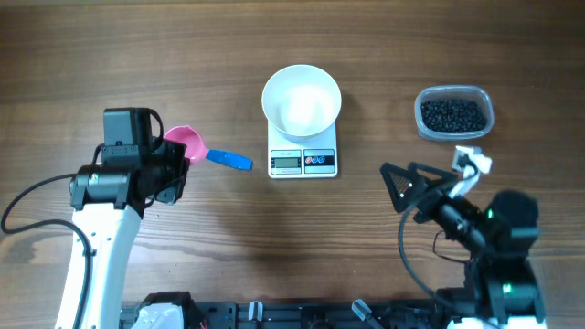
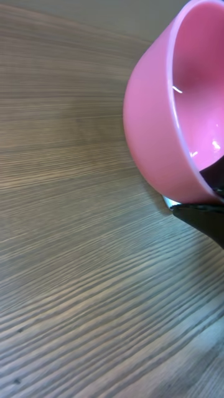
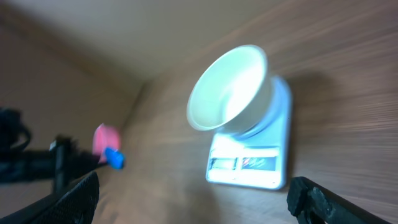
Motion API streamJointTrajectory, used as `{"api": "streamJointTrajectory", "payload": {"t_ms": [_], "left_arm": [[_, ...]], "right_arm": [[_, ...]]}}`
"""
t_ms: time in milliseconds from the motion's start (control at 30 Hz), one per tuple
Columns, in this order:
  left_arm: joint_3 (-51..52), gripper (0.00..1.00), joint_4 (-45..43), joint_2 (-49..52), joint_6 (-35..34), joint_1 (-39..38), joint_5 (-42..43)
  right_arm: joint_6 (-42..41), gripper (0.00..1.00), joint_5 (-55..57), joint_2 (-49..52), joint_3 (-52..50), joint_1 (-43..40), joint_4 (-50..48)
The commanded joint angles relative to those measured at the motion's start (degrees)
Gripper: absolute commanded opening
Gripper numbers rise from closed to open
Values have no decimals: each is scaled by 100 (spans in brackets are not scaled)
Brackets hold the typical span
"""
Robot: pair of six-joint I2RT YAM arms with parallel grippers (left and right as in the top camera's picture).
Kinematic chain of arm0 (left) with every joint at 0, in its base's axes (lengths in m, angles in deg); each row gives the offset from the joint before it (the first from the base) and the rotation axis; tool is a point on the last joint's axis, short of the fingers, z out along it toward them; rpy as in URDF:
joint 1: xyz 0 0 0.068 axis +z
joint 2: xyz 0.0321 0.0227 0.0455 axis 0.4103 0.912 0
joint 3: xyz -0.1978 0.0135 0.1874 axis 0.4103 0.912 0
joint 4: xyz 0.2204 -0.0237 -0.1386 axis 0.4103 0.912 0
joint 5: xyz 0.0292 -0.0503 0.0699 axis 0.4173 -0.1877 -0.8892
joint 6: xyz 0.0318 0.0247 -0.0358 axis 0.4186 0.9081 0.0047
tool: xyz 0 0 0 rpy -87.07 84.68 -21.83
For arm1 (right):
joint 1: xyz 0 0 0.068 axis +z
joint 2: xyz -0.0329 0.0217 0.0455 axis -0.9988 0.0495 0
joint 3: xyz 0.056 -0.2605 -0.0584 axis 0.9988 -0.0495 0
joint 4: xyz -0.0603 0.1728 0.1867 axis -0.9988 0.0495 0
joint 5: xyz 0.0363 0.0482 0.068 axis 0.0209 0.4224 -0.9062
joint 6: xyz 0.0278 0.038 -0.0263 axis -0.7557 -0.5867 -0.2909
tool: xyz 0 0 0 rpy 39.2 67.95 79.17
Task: Scoop item into bowl and weigh 150g on scale
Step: 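Move the right gripper toward the blue handle held by the left, then close the right gripper on the blue scoop handle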
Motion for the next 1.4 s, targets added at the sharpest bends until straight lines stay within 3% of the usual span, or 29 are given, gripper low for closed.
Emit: {"api": "streamJointTrajectory", "payload": {"t_ms": [0,67,167,367,633,867,1133,1367], "left_arm": [[-122,4,28,-59,-131,20,407],[-122,4,133,-59,-584,17,511],[-122,4,131,-59,-1200,-96,706],[-122,4,105,-59,-1443,-505,702],[-122,4,28,-59,-1779,-1043,699],[-122,4,-570,-59,-1779,-1556,629],[-120,4,-931,-59,-1788,-2214,365],[-120,4,-935,-59,-2210,-2629,-22]], "right_arm": [[284,100,-1897,772,498,-13,-354],[103,100,-2675,1156,498,-13,-850],[-420,100,-2935,1799,498,-13,-1027],[37,100,-3060,2476,498,413,-1569],[-208,100,-1628,2894,498,1749,-2627],[-621,99,-994,3130,498,2323,-3029],[-1679,76,-920,3386,498,2378,-3567],[-1958,57,-911,3421,498,2514,-3668]]}}
